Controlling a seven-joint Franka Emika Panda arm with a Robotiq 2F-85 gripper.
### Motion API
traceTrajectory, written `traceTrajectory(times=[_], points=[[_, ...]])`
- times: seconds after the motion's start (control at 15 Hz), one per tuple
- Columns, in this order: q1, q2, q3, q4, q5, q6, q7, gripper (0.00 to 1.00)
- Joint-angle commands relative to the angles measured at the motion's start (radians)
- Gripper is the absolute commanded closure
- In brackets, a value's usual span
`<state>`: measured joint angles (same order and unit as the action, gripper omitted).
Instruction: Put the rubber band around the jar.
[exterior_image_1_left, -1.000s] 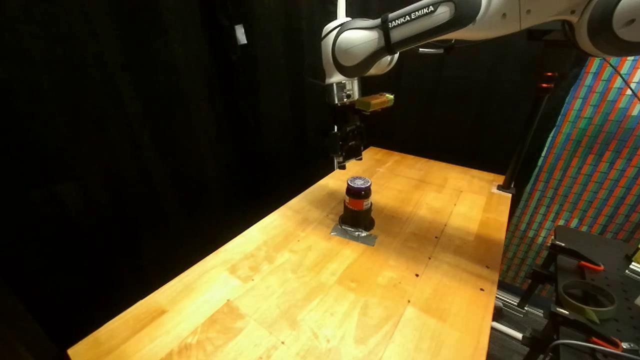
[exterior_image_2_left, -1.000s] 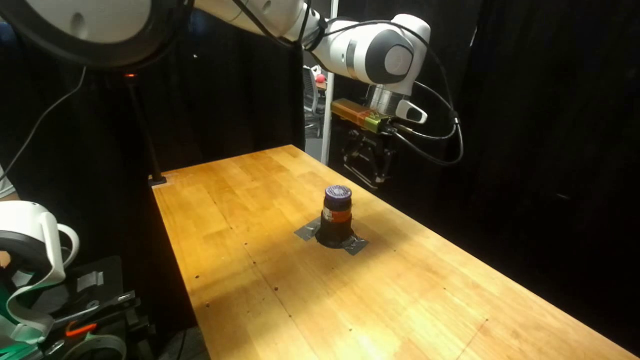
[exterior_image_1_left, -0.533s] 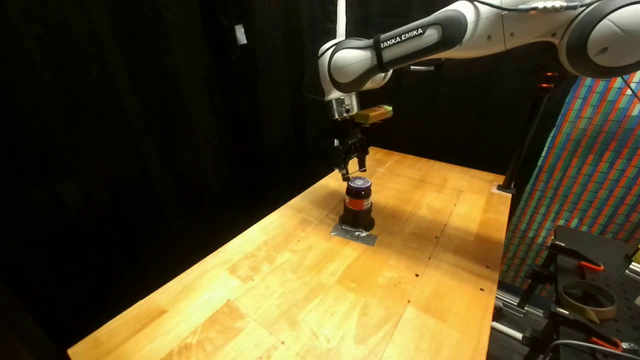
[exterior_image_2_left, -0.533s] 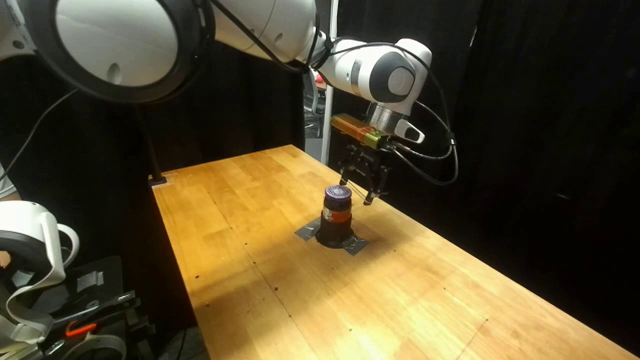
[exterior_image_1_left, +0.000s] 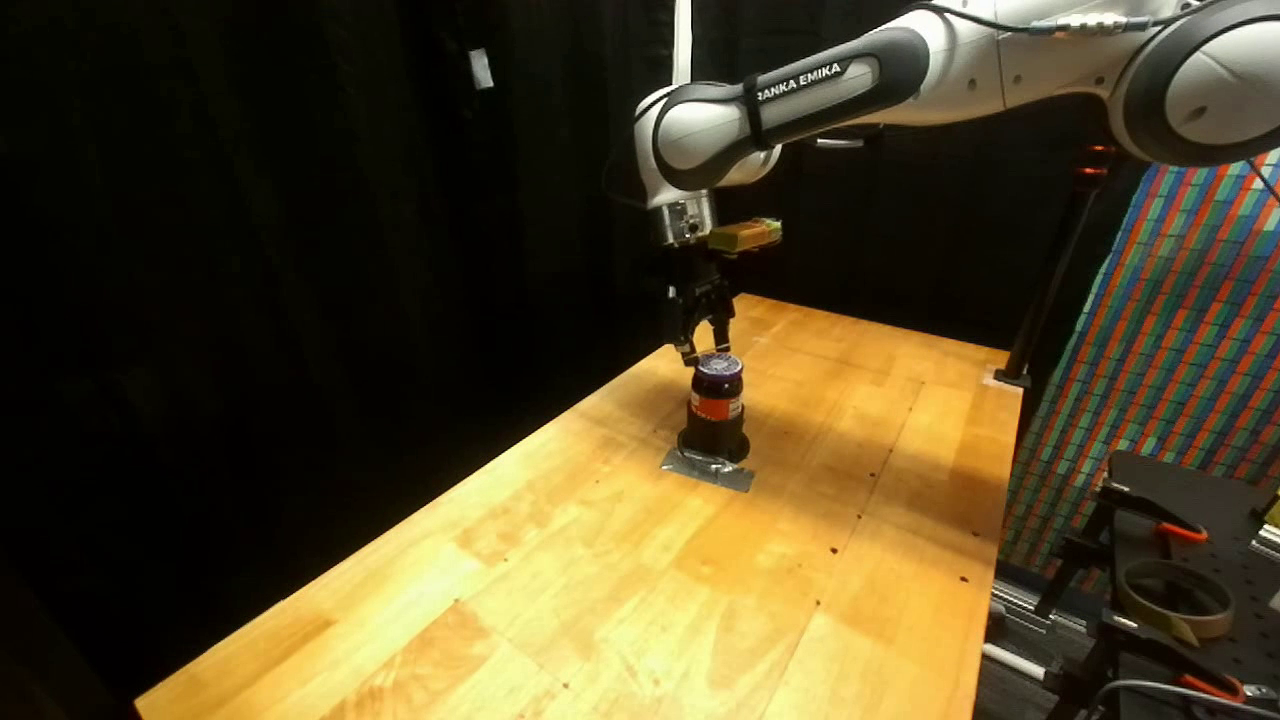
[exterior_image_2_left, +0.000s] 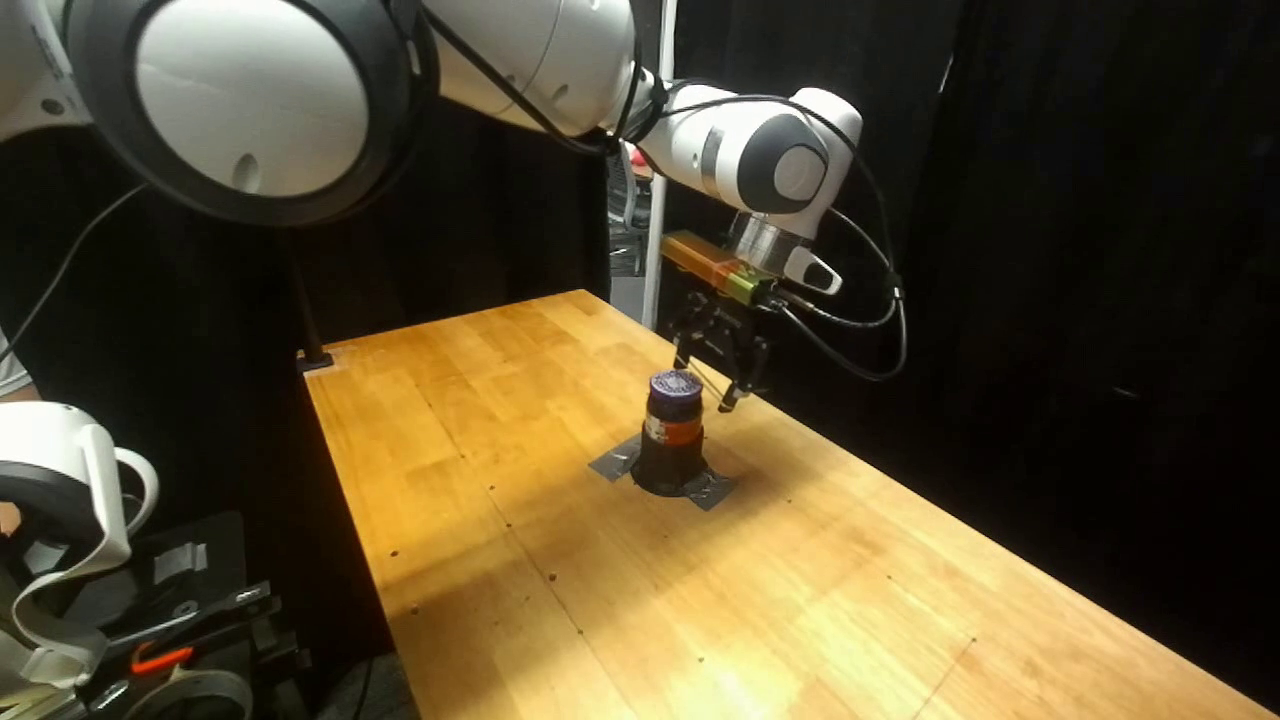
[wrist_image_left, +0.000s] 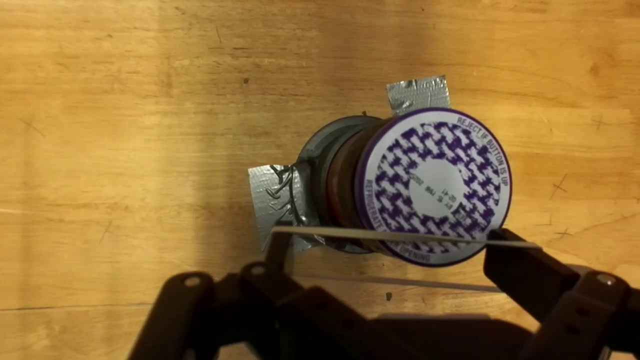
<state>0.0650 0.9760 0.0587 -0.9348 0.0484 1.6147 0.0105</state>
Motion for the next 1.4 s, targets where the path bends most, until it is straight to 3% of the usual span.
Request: traceTrajectory(times=[0.0, 0.6, 1.33], points=[[0.005, 0.021, 0.019, 0.028, 0.007, -0.010, -0.028, 0.00], [0.031, -0.010, 0.016, -0.030, -0.016, -0.023, -0.046, 0.00], [0.002, -0.197, 0.009, -0.323, -0.014, 0.012, -0.068, 0.00]])
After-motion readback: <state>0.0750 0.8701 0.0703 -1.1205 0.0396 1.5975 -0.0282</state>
